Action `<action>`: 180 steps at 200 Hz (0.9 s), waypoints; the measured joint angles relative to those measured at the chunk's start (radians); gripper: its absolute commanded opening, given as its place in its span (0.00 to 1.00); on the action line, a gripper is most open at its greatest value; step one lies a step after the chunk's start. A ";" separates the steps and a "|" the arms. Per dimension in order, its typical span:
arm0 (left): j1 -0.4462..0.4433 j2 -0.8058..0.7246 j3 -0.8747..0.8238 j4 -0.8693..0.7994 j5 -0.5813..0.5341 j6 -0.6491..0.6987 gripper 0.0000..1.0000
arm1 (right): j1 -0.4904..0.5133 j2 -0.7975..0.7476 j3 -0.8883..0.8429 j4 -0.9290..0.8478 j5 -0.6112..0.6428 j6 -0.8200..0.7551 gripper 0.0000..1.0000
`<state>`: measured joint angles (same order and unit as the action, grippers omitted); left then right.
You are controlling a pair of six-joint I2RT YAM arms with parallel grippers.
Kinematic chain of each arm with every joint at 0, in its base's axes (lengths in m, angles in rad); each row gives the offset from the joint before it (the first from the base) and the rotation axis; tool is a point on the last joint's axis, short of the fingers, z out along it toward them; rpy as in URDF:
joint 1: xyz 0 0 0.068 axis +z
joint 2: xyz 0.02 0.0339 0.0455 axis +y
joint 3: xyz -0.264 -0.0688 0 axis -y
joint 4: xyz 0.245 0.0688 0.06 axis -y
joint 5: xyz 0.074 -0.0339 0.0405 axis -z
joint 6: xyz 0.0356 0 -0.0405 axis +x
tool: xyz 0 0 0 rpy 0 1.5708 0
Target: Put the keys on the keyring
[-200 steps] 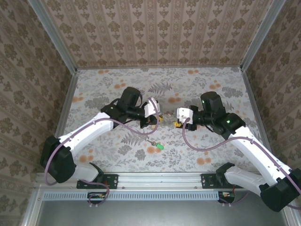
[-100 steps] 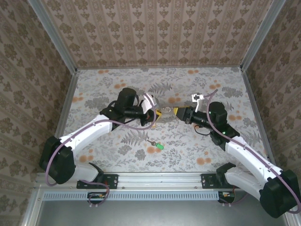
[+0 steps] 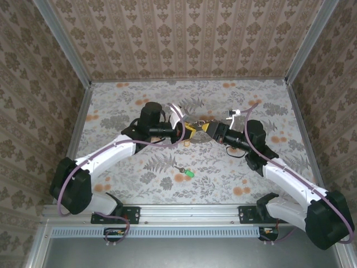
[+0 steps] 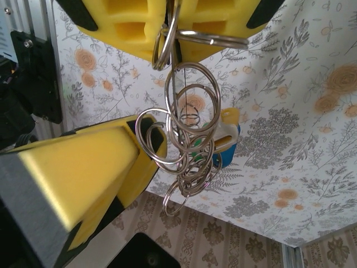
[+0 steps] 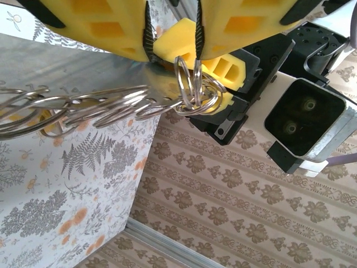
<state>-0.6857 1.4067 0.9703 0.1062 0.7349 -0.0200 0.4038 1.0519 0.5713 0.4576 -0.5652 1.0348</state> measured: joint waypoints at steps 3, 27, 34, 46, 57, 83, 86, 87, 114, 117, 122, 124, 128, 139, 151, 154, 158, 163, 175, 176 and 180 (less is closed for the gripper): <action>0.000 0.001 0.000 0.002 0.002 -0.004 0.00 | 0.000 0.001 0.000 0.003 0.000 0.000 0.22; 0.000 0.001 0.000 0.013 0.007 -0.018 0.00 | 0.000 0.004 0.000 0.018 -0.001 0.013 0.19; 0.000 0.002 0.000 0.015 0.010 -0.022 0.00 | 0.000 0.004 0.001 0.019 -0.001 0.013 0.18; 0.000 0.002 0.000 0.015 0.013 -0.026 0.00 | 0.000 0.004 0.001 0.027 -0.001 0.014 0.17; -0.001 0.002 0.000 0.015 0.014 -0.027 0.00 | 0.000 0.004 0.001 0.036 -0.001 0.017 0.18; -0.001 0.008 0.000 0.019 0.021 -0.030 0.00 | -0.001 0.004 0.003 0.052 -0.001 0.021 0.21; -0.001 0.008 0.000 0.019 0.021 -0.030 0.00 | -0.001 0.004 0.004 0.054 -0.001 0.022 0.21; -0.001 0.008 0.000 0.019 0.021 -0.030 0.00 | -0.001 0.004 0.004 0.055 -0.001 0.022 0.21; -0.001 0.010 0.000 0.022 0.021 -0.030 0.00 | -0.003 0.009 0.006 0.067 -0.001 0.031 0.13; -0.001 0.010 0.000 0.023 0.021 -0.031 0.00 | -0.003 0.010 0.008 0.067 -0.001 0.032 0.12; -0.001 0.010 0.000 0.023 0.021 -0.031 0.00 | -0.003 0.014 0.008 0.068 -0.001 0.036 0.11; -0.001 0.010 0.000 0.023 0.021 -0.032 0.00 | -0.003 0.015 0.009 0.068 -0.001 0.035 0.10; -0.001 0.010 0.000 0.023 0.021 -0.033 0.00 | -0.005 0.018 0.010 0.068 -0.001 0.039 0.10; 0.000 0.010 0.000 0.023 0.020 -0.033 0.00 | -0.006 0.024 0.012 0.068 -0.001 0.040 0.09; -0.001 0.010 0.000 0.023 0.020 -0.034 0.00 | -0.006 0.028 0.015 0.068 0.000 0.042 0.09; -0.001 0.010 0.000 0.023 0.020 -0.034 0.00 | -0.007 0.028 0.016 0.068 0.000 0.042 0.09; -0.001 0.010 0.000 0.024 0.020 -0.034 0.00 | -0.006 0.028 0.017 0.068 0.000 0.042 0.10; -0.001 0.010 0.000 0.025 0.020 -0.034 0.00 | -0.006 0.028 0.018 0.068 0.000 0.042 0.10; -0.001 0.010 0.000 0.031 0.020 -0.036 0.00 | -0.007 0.028 0.019 0.068 0.000 0.042 0.13; -0.001 0.010 0.000 0.032 0.020 -0.037 0.00 | -0.007 0.028 0.019 0.069 0.000 0.042 0.14; -0.001 0.010 0.000 0.035 0.019 -0.037 0.00 | -0.007 0.028 0.020 0.068 0.000 0.042 0.16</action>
<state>-0.6865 1.4170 0.9699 0.1410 0.7544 -0.0570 0.3969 1.0801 0.5911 0.5259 -0.5652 1.0767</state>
